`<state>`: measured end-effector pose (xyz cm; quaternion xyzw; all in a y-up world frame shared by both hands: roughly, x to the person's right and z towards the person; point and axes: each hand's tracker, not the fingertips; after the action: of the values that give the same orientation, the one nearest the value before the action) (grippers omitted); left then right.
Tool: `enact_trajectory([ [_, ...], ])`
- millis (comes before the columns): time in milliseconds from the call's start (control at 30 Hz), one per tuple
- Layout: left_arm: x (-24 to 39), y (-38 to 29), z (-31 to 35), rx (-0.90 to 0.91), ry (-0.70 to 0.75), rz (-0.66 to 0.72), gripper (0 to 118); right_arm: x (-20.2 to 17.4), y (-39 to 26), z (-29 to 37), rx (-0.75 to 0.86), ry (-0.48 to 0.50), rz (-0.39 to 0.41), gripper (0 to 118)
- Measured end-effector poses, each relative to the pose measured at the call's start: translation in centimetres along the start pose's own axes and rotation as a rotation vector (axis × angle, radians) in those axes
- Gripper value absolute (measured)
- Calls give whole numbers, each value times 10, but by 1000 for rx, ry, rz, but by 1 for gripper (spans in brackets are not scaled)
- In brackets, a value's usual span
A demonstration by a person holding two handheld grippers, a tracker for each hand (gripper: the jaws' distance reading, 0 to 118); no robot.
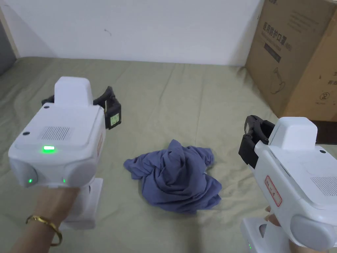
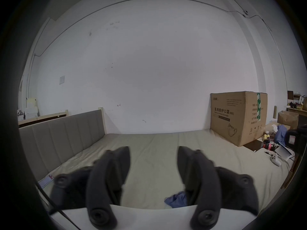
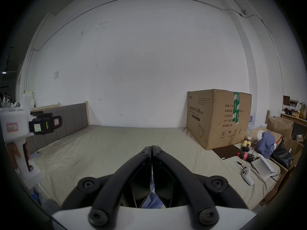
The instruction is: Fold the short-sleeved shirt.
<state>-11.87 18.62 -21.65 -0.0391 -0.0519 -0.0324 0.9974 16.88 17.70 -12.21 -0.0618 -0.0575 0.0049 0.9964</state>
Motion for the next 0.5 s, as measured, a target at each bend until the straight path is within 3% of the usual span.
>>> enact_trajectory([
  [67,-2,-12,6,-2,15,5,25,-3,-3,1,0,6,-4,0],
  [167,-6,-24,11,-28,3,14,0,-6,-6,5,6,9,-5,0],
  [500,-2,-52,19,-98,-8,70,0,-7,-20,8,-24,17,-15,0],
])
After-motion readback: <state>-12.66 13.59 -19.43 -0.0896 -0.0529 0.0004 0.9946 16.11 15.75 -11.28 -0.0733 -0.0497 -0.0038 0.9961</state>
